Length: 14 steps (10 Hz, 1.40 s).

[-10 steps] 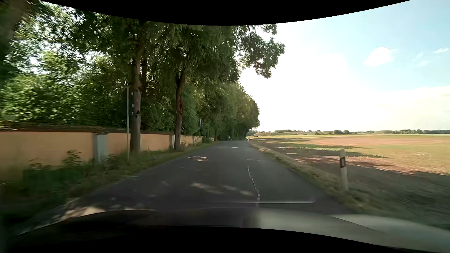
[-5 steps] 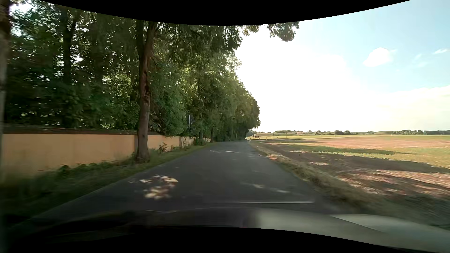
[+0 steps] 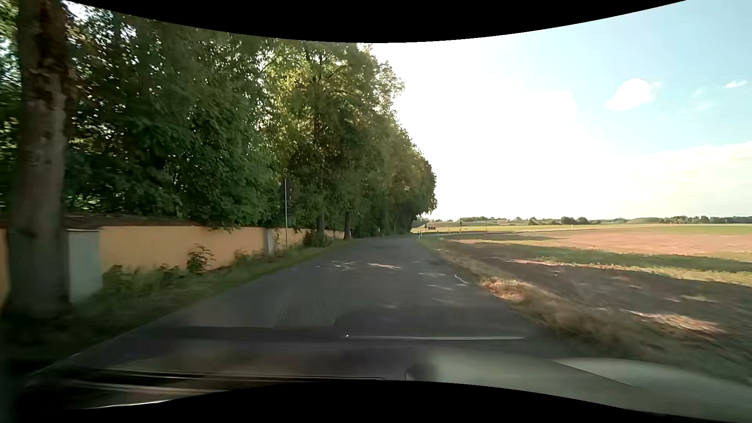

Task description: Follow the waypoints while adhering to traffic rules and regulations

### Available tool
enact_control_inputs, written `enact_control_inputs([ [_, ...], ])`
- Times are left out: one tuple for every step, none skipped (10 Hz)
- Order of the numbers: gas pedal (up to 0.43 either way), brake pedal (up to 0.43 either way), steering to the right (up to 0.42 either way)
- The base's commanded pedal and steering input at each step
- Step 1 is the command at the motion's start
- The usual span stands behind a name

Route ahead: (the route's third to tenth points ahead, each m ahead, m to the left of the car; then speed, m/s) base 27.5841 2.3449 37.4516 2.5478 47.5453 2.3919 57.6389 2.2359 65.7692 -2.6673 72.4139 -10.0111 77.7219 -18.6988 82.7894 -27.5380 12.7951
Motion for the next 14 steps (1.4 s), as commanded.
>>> enact_control_inputs([
  [0.0, 0.018, -0.003],
  [0.0, 0.024, -0.004],
  [0.0, 0.018, -0.004],
  [0.0, 0.018, -0.005],
  [0.0, 0.024, -0.005],
  [0.0, 0.018, -0.005],
  [0.0, 0.006, -0.005],
  [0.0, 0.006, -0.005],
  [0.0, 0.006, -0.005],
  [0.0, 0.012, -0.005],
  [0.0, 0.024, -0.005],
  [0.0, 0.037, -0.005],
  [0.0, 0.079, -0.005],
  [0.0, 0.098, -0.005],
])
